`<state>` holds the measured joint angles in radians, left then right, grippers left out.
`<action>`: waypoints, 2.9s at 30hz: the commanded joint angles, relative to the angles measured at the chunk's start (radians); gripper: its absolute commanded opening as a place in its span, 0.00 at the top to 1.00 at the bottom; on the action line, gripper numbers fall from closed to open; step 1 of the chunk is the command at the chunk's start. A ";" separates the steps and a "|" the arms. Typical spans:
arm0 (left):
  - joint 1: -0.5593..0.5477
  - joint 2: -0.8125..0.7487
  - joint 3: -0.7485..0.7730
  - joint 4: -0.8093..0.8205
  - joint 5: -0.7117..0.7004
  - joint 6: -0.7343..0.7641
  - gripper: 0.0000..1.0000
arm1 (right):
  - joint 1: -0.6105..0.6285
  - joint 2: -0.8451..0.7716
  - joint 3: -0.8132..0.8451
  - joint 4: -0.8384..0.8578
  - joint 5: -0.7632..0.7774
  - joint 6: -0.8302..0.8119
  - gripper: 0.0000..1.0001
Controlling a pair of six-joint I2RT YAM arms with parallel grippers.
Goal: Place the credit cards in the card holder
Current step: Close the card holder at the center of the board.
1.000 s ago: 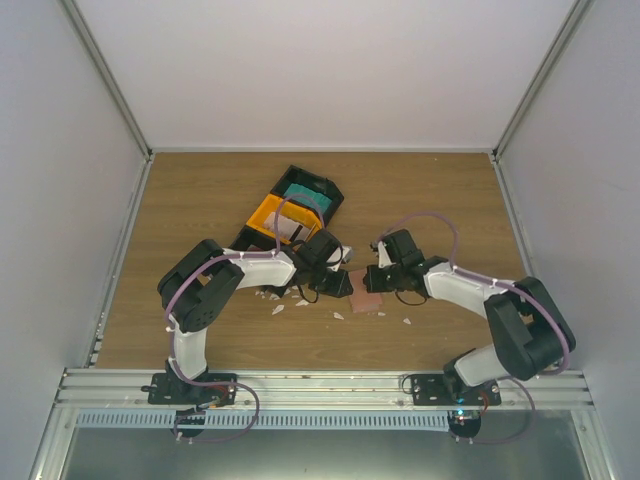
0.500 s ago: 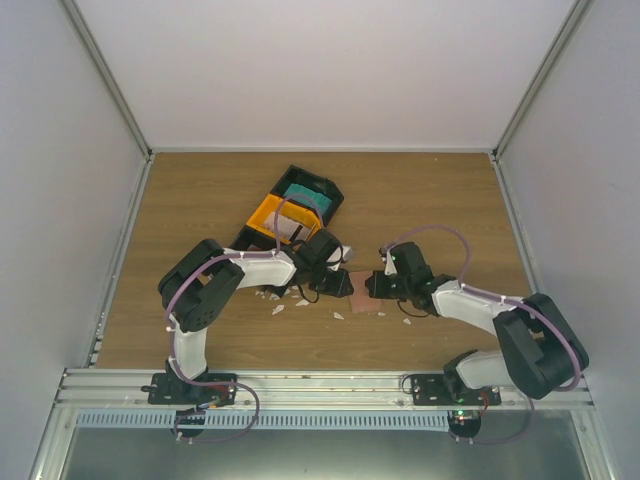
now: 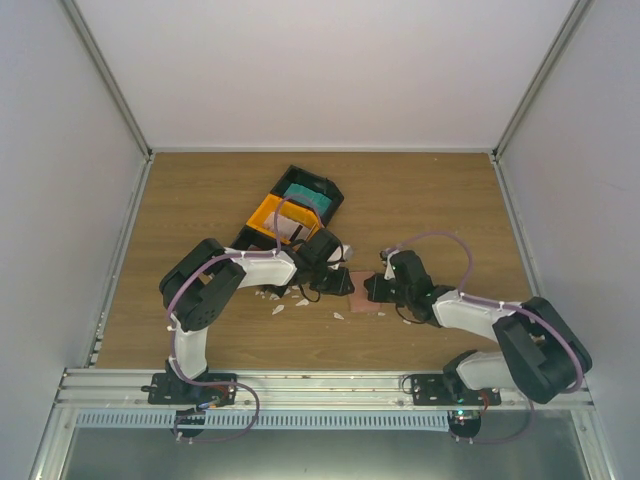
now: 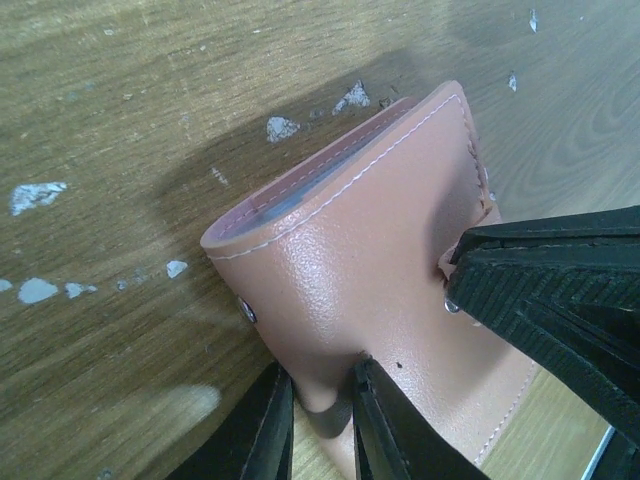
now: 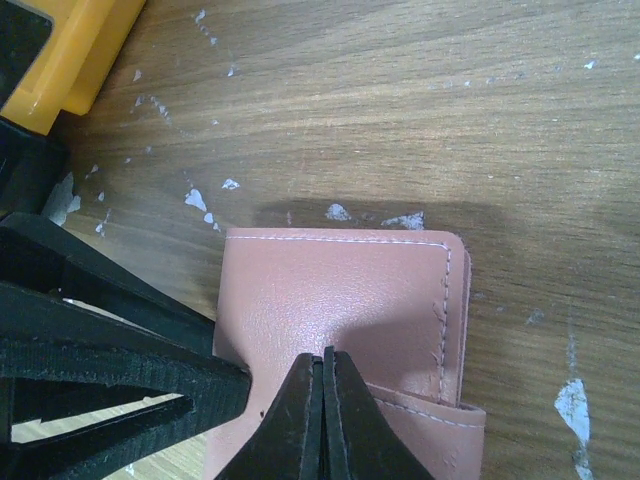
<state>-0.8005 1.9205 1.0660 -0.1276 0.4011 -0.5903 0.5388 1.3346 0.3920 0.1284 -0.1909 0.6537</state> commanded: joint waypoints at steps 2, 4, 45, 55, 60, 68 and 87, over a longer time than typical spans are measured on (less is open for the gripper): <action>-0.019 0.088 -0.014 0.045 -0.071 -0.018 0.80 | 0.055 0.057 -0.079 -0.202 -0.042 0.010 1.00; -0.019 0.090 -0.010 0.043 -0.080 -0.019 0.80 | 0.055 0.029 -0.083 -0.216 -0.048 0.013 0.99; -0.035 0.114 -0.015 0.073 -0.130 -0.046 0.89 | 0.043 -0.029 -0.159 -0.212 -0.159 0.019 0.99; -0.037 0.118 -0.011 0.077 -0.130 -0.049 0.89 | 0.132 -0.043 -0.169 -0.275 -0.084 0.094 0.99; -0.039 0.118 -0.009 0.080 -0.128 -0.045 0.89 | 0.138 -0.037 -0.188 -0.287 -0.078 0.120 1.00; -0.042 0.075 -0.026 0.107 -0.123 -0.038 0.86 | 0.124 -0.119 -0.054 -0.383 0.016 0.111 0.98; -0.042 -0.038 -0.076 0.109 -0.046 0.016 0.74 | -0.002 -0.172 0.205 -0.575 -0.001 -0.035 0.83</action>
<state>-0.8391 1.9045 1.0260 -0.0154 0.3275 -0.5991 0.5396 1.1313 0.6140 -0.3923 -0.1280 0.6609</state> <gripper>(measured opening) 0.276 0.226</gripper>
